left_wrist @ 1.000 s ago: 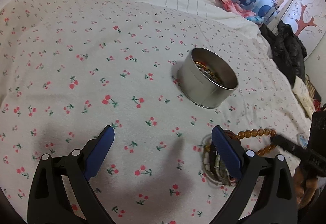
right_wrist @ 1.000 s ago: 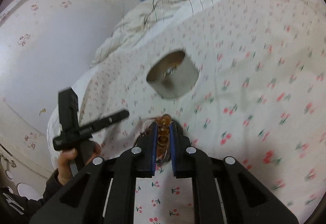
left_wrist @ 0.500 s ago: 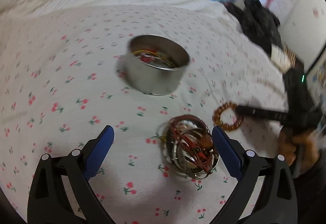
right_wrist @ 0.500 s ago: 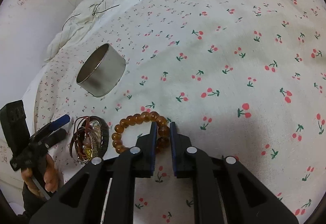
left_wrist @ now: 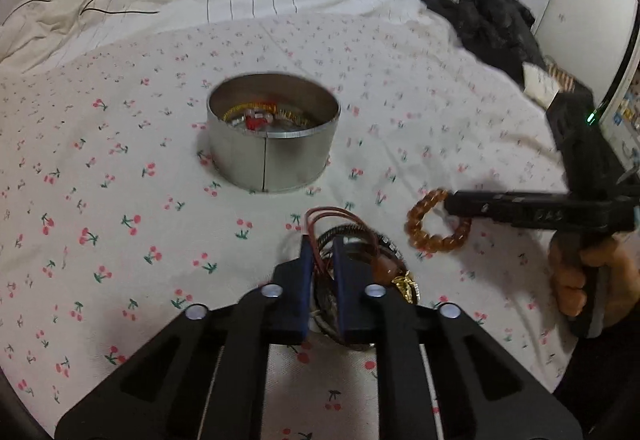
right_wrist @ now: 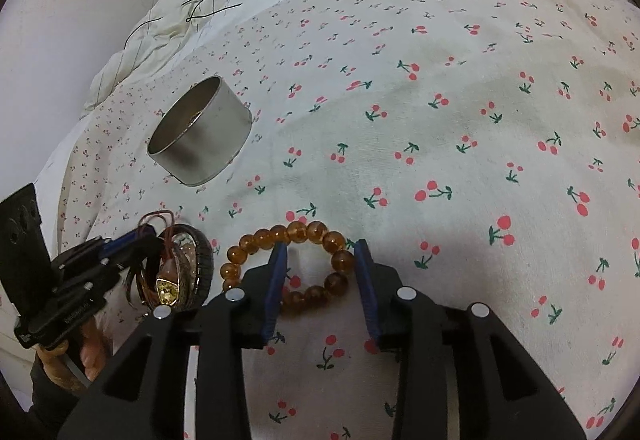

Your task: Organize jewelry

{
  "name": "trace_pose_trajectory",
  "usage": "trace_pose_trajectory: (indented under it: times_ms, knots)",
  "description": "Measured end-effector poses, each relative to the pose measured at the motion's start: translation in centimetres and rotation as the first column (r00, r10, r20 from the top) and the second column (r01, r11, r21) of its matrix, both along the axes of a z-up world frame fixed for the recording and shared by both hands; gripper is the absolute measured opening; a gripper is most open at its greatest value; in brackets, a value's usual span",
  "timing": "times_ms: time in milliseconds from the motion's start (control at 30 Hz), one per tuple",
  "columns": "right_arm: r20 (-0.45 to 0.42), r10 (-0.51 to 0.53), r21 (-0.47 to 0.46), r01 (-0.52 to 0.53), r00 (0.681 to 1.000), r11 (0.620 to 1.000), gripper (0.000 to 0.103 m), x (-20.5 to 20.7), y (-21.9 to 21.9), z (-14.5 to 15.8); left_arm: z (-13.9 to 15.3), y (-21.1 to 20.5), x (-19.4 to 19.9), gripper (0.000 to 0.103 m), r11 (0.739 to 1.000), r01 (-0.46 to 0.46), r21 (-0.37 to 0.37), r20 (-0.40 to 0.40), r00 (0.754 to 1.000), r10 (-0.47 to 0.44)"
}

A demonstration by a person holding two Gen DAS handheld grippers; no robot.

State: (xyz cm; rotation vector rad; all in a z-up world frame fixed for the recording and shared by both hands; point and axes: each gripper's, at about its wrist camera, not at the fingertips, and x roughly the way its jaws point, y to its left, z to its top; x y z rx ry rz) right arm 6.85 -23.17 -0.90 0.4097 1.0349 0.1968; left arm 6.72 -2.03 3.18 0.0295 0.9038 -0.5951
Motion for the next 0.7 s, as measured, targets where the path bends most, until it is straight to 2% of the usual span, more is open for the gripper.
trace_pose_trajectory:
  times_ms: [33, 133, 200, 233, 433, 567, 700]
  knots:
    - [0.001, -0.001, 0.0, 0.001, 1.0, 1.0, 0.035, 0.0, 0.0, 0.0, 0.3, 0.2, 0.0, 0.002, 1.0, 0.0, -0.014, 0.002, 1.0, 0.0]
    - [0.004, -0.004, -0.014, 0.004, 1.0, 1.0, 0.033, 0.1, 0.2, -0.1, 1.2, 1.0, 0.1, 0.002, 0.998, 0.006, -0.065, 0.0, 1.0, -0.006]
    - [0.003, -0.015, -0.041, 0.016, 1.0, 0.999, 0.014, 0.1, 0.2, -0.1, 1.6, 1.4, 0.2, 0.002, 0.995, 0.007, -0.095, -0.006, 1.0, -0.007]
    - [0.002, -0.02, -0.033, 0.02, 1.0, 0.999, 0.013, 0.1, -0.1, -0.1, 1.9, 1.8, 0.3, 0.002, 0.993, 0.004, -0.119, -0.011, 1.0, -0.005]
    - [0.074, -0.033, 0.035, 0.031, 0.997, 0.999, 0.012, -0.2, -0.7, 1.3, 3.7, 3.5, 0.4, 0.002, 0.974, -0.001, -0.226, -0.033, 0.999, -0.006]
    - [0.155, -0.027, 0.086, 0.013, 0.988, 0.996, 0.012, -0.8, -0.9, 3.1, 4.7, 4.0, 0.2, 0.002, 0.969, -0.01, -0.247, -0.036, 0.999, 0.001]
    - [0.195, -0.04, 0.132, 0.014, 0.98, 0.991, 0.012, -1.0, -1.3, 4.1, 5.7, 4.1, 0.4, 0.002, 0.968, -0.018, -0.25, -0.039, 0.999, 0.008]
